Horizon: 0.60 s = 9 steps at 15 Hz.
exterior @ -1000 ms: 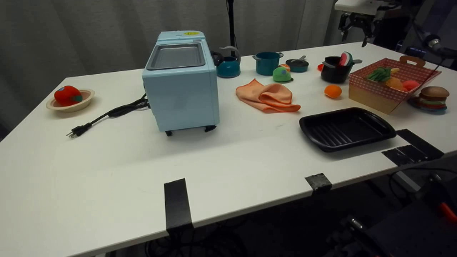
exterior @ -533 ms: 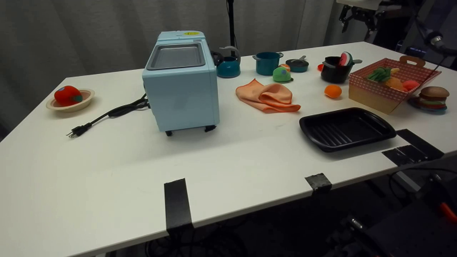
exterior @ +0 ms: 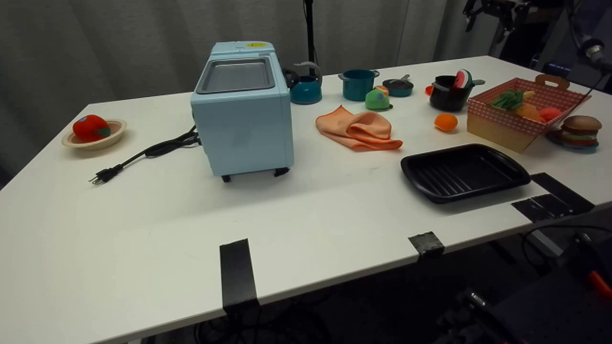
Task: Put the watermelon plushie in the black pot
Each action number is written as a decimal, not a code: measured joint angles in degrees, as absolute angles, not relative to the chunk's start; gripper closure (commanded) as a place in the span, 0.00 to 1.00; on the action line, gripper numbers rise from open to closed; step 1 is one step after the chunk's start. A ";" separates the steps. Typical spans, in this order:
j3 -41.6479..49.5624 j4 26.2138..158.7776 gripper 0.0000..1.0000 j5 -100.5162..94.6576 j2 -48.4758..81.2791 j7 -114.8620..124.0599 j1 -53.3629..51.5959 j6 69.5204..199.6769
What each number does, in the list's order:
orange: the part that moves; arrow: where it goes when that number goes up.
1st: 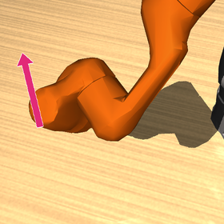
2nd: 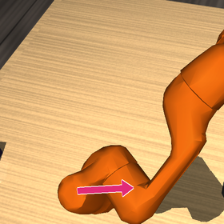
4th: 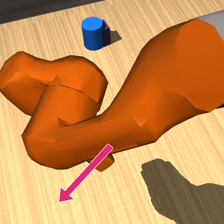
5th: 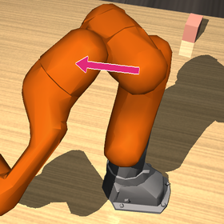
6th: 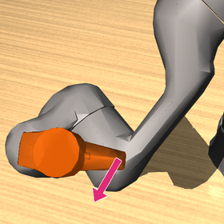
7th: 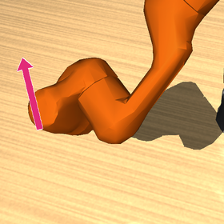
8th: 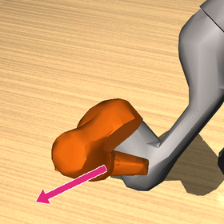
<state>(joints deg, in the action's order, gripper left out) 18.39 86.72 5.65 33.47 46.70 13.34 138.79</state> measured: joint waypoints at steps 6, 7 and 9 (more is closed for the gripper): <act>18.40 95.28 0.00 3.52 27.71 46.70 12.69 142.60; 18.43 96.84 0.00 3.10 26.79 46.70 12.51 143.37; 18.60 100.08 0.00 1.99 24.91 46.70 12.01 144.68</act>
